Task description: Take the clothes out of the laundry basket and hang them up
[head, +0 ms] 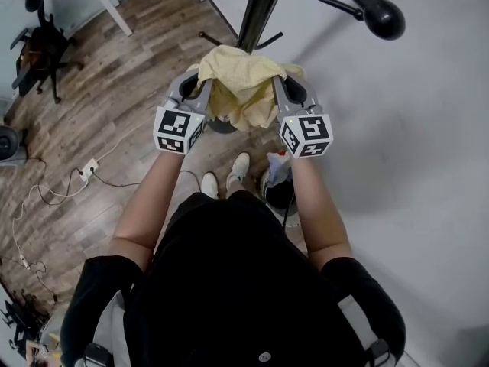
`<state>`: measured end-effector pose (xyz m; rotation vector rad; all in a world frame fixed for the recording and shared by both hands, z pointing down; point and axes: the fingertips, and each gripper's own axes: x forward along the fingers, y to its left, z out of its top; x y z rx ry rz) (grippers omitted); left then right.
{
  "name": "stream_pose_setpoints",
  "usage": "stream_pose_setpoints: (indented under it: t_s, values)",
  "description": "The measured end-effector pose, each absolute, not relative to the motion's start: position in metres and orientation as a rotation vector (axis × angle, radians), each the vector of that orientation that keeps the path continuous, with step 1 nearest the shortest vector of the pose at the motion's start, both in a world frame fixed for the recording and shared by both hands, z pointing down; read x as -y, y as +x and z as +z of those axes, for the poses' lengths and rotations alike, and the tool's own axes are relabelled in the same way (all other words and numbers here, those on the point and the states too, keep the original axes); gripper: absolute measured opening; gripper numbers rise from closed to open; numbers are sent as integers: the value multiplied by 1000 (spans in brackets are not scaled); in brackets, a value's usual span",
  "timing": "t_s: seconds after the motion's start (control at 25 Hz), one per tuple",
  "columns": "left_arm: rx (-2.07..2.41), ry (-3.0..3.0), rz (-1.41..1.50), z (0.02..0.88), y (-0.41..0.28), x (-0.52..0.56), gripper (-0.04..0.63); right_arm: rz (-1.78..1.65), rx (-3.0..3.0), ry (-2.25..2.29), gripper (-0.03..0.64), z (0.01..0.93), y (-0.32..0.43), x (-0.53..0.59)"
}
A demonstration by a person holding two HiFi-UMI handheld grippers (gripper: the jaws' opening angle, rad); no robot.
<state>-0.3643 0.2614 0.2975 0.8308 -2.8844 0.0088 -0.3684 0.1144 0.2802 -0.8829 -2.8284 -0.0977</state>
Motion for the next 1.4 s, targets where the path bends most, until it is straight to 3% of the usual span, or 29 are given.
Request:
stream_pose_setpoints:
  t_s: [0.64,1.4]
  values:
    - [2809,777,-35,419,-390,-247,15,44,2716,-850,21,402,-394,-116]
    - [2656,820,27,489,-351,-243,15,2,2590,-850,17,462,-364,-136]
